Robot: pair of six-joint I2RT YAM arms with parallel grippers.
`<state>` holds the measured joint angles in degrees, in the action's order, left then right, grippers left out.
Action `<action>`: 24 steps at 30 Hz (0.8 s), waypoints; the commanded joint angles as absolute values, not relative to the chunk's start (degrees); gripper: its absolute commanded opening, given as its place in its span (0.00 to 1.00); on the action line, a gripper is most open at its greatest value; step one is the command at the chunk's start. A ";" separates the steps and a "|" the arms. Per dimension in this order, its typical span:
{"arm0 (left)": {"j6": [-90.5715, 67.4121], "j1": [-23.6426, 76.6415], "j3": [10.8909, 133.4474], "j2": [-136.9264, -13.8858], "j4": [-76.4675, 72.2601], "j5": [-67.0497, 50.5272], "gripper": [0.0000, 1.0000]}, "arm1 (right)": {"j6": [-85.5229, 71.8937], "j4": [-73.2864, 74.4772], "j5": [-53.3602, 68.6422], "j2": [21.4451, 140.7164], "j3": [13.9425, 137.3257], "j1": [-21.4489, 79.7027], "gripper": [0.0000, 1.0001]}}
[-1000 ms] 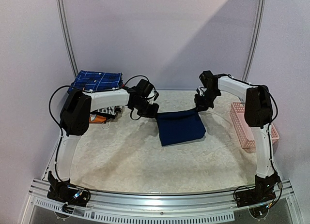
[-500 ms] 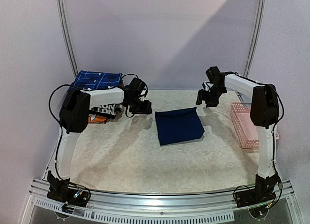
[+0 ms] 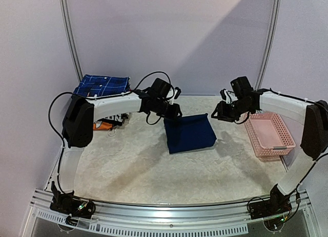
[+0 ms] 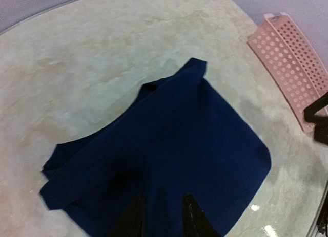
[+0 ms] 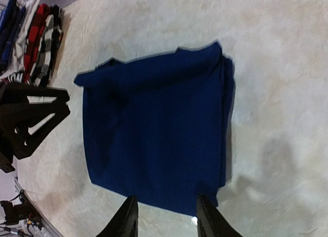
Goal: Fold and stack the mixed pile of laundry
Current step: Smooth out the square-folded T-shirt at the center of the board.
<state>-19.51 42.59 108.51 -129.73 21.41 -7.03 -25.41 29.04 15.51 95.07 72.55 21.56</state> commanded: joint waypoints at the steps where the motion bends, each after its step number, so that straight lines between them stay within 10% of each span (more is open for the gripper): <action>1: -18.54 43.86 115.38 -137.02 21.39 -14.72 0.26 | -26.71 20.99 23.24 95.70 66.31 23.06 0.35; 24: -32.45 38.25 133.53 -156.12 16.59 -15.81 0.23 | -25.78 16.57 21.53 106.76 59.88 23.06 0.28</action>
